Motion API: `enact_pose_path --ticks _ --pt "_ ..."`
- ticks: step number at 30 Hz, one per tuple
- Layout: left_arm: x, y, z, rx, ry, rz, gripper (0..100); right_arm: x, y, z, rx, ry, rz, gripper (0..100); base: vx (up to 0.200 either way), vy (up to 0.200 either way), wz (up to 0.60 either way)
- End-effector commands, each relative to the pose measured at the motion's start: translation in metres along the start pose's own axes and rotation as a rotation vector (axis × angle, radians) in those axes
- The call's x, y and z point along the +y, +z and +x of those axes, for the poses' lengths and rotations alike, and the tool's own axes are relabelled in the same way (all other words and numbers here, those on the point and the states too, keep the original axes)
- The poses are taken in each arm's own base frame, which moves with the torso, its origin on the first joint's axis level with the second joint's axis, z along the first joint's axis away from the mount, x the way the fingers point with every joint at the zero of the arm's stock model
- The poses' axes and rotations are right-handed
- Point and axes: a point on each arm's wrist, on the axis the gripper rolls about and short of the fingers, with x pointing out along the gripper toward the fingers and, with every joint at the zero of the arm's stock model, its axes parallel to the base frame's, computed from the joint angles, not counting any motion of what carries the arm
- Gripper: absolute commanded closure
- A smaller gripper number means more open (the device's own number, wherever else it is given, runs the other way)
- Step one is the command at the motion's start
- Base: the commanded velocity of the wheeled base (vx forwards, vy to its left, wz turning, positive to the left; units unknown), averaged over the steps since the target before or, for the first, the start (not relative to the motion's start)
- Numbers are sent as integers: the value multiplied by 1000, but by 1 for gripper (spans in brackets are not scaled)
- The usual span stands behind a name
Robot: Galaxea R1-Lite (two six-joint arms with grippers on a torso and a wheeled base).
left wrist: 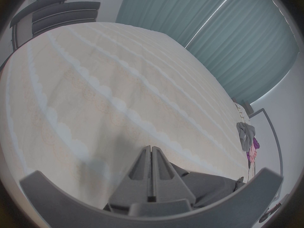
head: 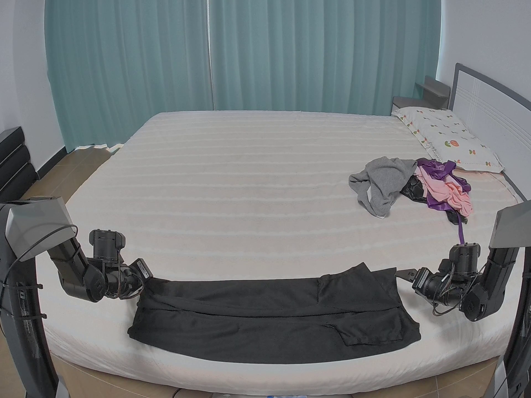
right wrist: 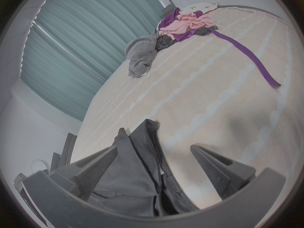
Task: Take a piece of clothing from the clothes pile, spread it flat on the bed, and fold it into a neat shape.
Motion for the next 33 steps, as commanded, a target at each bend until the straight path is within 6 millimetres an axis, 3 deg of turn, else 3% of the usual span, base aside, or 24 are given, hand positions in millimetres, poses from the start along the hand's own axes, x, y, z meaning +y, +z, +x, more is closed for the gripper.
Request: enact_pose_path --ticks 1,18,28,29,33 --pt "1 2 -2 -11 5 -6 100 0 -1 4 7 1 -2 0 0 0 0" --pt "10 4 4 -43 7 -73 100 -1 11 38 -22 23 101 0 0 0 0" --pt "11 3 5 -37 5 -74 100 1 4 53 -17 32 100 0 0 0 0" --pt "11 3 5 -37 5 -74 100 2 3 54 -19 35 97 100 0 0 0" --pt "11 3 5 -36 4 -74 100 2 2 58 -46 24 93 100 0 0 0"
